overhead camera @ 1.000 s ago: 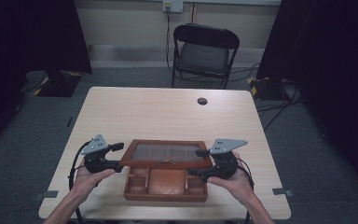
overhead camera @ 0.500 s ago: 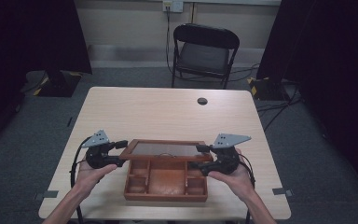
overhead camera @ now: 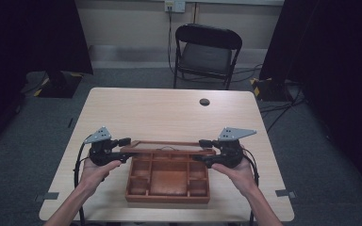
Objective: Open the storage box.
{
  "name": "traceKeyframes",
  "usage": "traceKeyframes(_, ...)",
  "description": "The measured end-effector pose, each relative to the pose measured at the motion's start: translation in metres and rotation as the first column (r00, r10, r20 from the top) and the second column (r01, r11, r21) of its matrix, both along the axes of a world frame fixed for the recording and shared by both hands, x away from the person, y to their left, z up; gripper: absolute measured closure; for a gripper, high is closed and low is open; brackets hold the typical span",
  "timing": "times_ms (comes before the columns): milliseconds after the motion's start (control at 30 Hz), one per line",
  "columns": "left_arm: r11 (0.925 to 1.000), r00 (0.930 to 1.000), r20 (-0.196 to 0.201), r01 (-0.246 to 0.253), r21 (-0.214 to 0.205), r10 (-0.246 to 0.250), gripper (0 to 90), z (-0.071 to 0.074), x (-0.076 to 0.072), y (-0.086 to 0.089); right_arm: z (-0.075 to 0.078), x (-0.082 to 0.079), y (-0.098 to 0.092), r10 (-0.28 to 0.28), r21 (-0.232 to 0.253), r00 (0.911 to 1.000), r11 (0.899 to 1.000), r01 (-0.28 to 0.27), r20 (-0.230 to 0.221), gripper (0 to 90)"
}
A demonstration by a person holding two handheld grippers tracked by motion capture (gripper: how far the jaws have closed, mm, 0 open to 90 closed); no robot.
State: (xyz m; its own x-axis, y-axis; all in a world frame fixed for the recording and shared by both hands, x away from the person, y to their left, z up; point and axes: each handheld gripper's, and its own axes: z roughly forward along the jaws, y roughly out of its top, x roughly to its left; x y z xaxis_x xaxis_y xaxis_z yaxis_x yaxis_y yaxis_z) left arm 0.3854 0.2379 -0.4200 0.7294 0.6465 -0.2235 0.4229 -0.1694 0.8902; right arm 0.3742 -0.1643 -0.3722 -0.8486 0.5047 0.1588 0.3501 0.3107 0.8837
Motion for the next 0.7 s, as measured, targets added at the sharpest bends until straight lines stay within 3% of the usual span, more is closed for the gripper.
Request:
traceKeyframes(300, 1.0000, 1.0000, 0.004, 0.002, 0.009, -0.002, 40.9, 0.003, 0.004, 0.000, -0.001, 0.007, -0.004, -0.028, 0.013, 0.9995, 1.000, 0.029, -0.013, 42.4)
traceKeyframes(700, 0.9997, 1.0000, -0.010, -0.002, -0.024, 0.002, 43.8, 0.002, 0.014, 0.002, -0.003, 0.018, -0.004, -0.053, 0.019, 0.9985, 0.998, 0.054, -0.012, 44.2)
